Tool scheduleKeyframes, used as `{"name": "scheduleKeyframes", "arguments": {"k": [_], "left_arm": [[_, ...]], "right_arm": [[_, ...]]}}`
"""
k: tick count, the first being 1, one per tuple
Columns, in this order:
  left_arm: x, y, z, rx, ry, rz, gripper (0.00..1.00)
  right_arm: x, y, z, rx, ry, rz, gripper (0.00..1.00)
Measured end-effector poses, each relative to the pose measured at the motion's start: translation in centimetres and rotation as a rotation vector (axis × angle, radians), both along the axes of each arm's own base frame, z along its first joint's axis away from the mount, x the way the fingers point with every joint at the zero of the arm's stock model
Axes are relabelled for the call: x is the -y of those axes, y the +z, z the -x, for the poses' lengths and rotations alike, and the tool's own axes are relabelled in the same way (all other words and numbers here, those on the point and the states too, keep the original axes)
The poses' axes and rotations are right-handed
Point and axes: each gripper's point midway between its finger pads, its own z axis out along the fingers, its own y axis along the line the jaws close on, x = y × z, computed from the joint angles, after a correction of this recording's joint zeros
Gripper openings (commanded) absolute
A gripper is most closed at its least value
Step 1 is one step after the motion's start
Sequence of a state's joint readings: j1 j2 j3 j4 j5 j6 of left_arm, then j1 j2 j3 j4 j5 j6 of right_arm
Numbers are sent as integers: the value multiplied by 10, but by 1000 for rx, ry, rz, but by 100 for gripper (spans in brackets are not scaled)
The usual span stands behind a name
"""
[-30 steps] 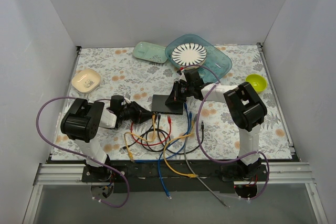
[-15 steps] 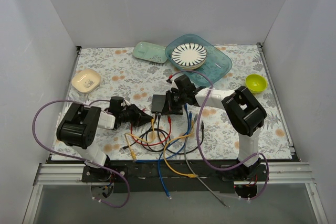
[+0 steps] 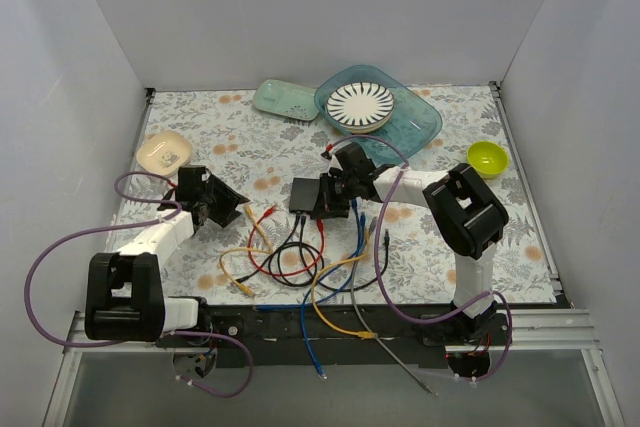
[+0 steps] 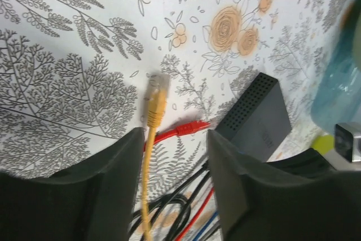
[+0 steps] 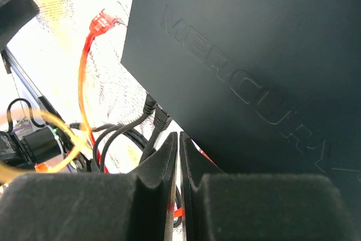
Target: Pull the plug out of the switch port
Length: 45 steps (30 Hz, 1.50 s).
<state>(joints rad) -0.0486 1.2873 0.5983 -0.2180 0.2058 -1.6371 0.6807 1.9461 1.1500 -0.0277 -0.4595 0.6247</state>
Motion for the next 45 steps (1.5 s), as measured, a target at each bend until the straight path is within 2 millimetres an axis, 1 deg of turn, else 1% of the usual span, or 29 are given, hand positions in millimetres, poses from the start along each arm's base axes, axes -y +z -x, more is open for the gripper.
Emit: {"name": "scheduleKeyframes", "arguments": {"k": [3,4,7,9,11,13,16,19,20,21,22,23,24,26,28,30,33,35,37,39,45], "left_arm": [[-2,-4,6,-28,-6,-21,69],[-3,-4,8,-38,-7,-25,98],[-3,1,6,-42,-12,-32,98],[-2,11,-2,-15,-13,-24,98],[5,23,-12,39,-32,16,98],[18,36,-19,94,-62,83,96],[45,54,-28,175,-145,182,92],[81,58,-25,204,-270,236,77],[96,55,-20,198,-326,253,72],[108,50,-15,186,-369,269,57],[119,45,-10,170,-409,283,49],[127,38,-4,146,-440,298,42],[133,31,1,128,-462,307,40],[136,13,12,80,-479,318,40],[134,0,21,40,-472,316,42],[131,-7,26,21,-464,308,42],[128,-11,25,17,-453,289,41],[127,-15,24,14,-451,279,39],[126,-25,24,-7,-445,266,35],[125,-32,24,-28,-440,270,33],[130,-34,13,-3,-440,278,34]], "right_arm": [[1,0,1,-3,0,4,12],[1,0,1,-1,-2,7,11],[3,3,-1,4,-8,13,12],[1,9,-6,16,-14,10,11],[-2,17,-14,38,-21,1,12],[-7,28,-24,68,-31,-16,11],[-10,40,-36,97,-43,-35,11],[-8,48,-49,111,-67,-48,11],[-5,47,-53,109,-79,-49,11],[-2,45,-57,103,-94,-47,11],[2,43,-61,94,-109,-43,11],[6,40,-65,86,-126,-40,11],[10,37,-69,80,-139,-35,11],[18,28,-76,64,-169,-20,11],[24,20,-82,51,-191,-5,10],[25,15,-82,40,-199,4,10],[24,13,-81,29,-202,1,10],[23,13,-81,29,-204,-1,10],[23,12,-80,28,-203,-2,10],[22,11,-78,25,-200,-7,10],[20,11,-77,24,-193,-19,10]]}}
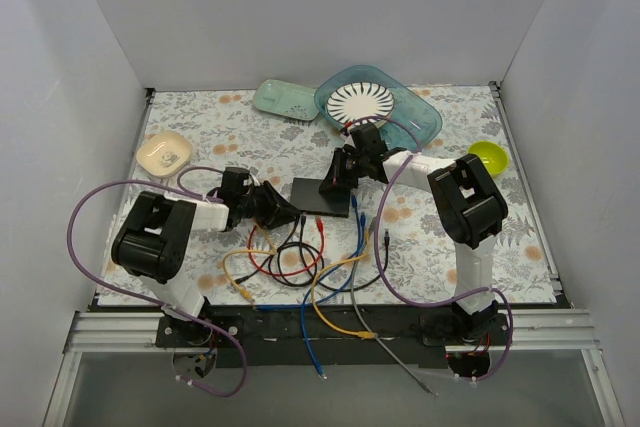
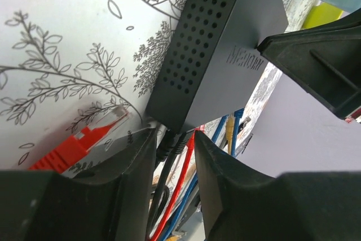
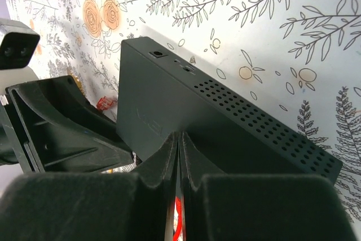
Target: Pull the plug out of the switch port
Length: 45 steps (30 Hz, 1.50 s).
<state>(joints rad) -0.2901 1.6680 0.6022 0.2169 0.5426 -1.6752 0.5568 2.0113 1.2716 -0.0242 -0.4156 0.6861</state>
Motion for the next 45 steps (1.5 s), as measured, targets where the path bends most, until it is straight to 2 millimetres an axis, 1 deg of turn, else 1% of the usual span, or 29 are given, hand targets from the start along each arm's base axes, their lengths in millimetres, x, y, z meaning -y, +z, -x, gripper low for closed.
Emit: {"name": "scheduleKeyframes", "arguments": {"k": [5,9,10,11,15,19,22,25,27,40,45], "left_arm": [[1,0,-5,16,8,6,35],[2,0,-8,28,8,11,31],[3,0,-9,31,5,14,26],[4,0,-9,34,2,18,25],[6,2,-12,56,-7,33,21],[6,2,-12,72,-10,36,22],[6,2,-11,87,-16,36,20],[6,2,-11,102,-25,34,7],[6,2,-11,112,-33,33,0],[6,1,-9,151,-63,43,0],[5,-4,0,140,-77,41,0]], "right_arm": [[-1,0,2,-3,6,-10,10],[-2,0,2,-2,9,-13,10],[-2,0,3,-1,10,-13,10],[-2,0,3,-1,10,-13,10],[-2,0,3,-1,10,-13,10],[-2,0,3,-1,10,-14,10],[-2,0,3,-1,10,-13,10],[-2,0,3,-1,10,-13,10],[-2,0,3,-1,10,-13,10],[-2,0,3,2,12,-12,11],[-6,2,7,26,53,18,11]]}}
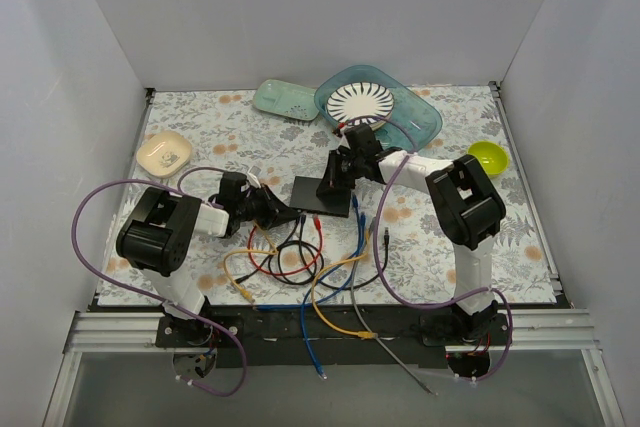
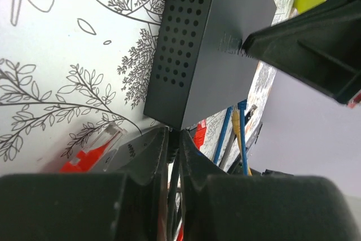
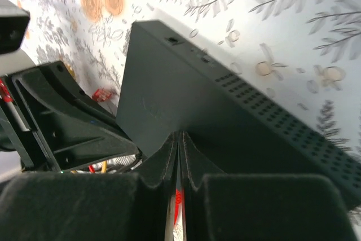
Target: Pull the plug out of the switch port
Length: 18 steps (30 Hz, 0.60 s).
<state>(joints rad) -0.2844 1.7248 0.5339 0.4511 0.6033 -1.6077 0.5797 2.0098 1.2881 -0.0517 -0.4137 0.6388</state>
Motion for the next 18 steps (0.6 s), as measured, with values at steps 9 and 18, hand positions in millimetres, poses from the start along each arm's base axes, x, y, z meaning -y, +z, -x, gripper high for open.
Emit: {"name": "scheduleKeyframes", "arguments": {"k": [9,18], "left_arm": [[1,0,1,5,-22,-3,0],[8,5,-2,-44,-19,52,43]], "right_arm": [[-16,0,21,4,81,10,11],[-16,-1,23,-4,95,3,12]]}}
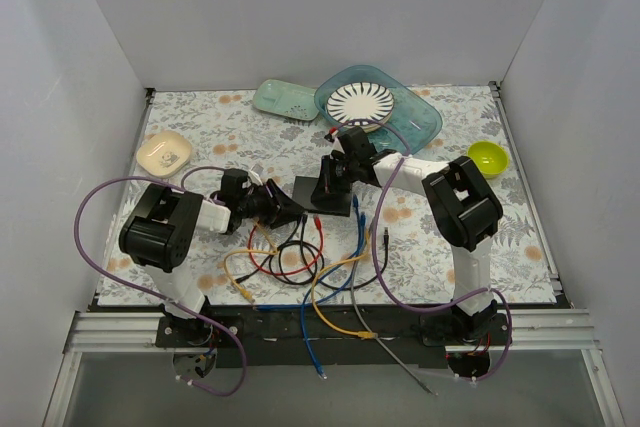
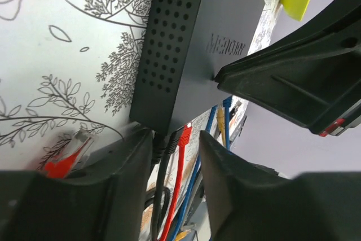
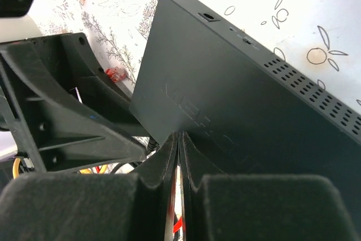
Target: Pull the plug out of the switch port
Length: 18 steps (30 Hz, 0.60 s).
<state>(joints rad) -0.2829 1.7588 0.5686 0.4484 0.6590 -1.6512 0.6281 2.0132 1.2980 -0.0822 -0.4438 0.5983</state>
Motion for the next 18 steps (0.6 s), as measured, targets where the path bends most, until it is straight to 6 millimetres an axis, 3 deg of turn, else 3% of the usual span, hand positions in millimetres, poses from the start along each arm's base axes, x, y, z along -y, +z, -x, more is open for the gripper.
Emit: {"name": "scheduleKeyframes", "arguments": {"k": [4,9,18], "left_arm": [[2,3,-1,-4,6,13,42],[-1,-2,-1,-18,18,-1,20],[-1,-5,0,-21,9,-13,28]], "right_arm": [[0,0,1,-2,3,-2,12],[-1,-1,1,-6,6,-5,11],[-2,-1,4,-17,18,-14,11]]}}
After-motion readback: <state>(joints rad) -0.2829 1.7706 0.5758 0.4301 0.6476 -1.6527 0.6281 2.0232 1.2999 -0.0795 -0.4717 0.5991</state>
